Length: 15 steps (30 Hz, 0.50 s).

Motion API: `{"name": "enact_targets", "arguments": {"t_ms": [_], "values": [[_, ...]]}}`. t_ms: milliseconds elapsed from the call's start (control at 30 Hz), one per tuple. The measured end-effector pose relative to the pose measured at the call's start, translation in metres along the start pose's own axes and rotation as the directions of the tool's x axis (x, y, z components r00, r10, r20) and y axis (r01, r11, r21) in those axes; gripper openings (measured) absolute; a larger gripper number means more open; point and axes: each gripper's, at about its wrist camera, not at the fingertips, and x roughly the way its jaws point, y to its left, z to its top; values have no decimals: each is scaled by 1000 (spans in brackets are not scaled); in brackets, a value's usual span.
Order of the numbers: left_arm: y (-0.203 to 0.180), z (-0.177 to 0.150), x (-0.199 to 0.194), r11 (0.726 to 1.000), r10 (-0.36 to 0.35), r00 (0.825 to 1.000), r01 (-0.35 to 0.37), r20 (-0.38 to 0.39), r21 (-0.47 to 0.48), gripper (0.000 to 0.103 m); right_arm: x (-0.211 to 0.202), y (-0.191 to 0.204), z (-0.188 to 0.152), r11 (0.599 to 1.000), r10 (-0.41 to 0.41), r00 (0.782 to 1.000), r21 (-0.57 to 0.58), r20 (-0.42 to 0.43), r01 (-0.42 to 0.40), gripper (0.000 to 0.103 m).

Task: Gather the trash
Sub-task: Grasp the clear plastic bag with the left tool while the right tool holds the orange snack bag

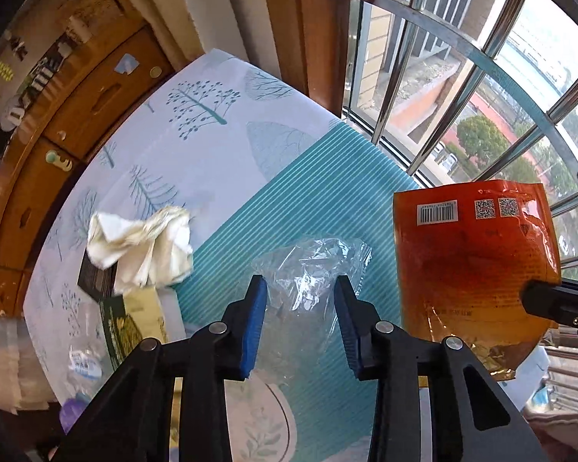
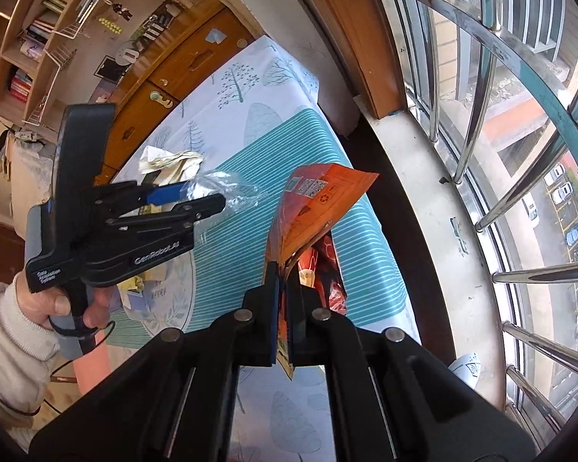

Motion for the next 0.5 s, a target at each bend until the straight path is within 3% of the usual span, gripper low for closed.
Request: {"name": "enact_targets", "arguments": {"t_ms": [233,500], "values": [[15,-99,-76,989,-37,996,49,84,-143,35,-35,36,-46,999,-3,998,-36,64,5,1],[-1,-257,-154,986,-43,987,67,153,-156,35,-88,97,-157,996,-4,993,-87,116,14,1]]}}
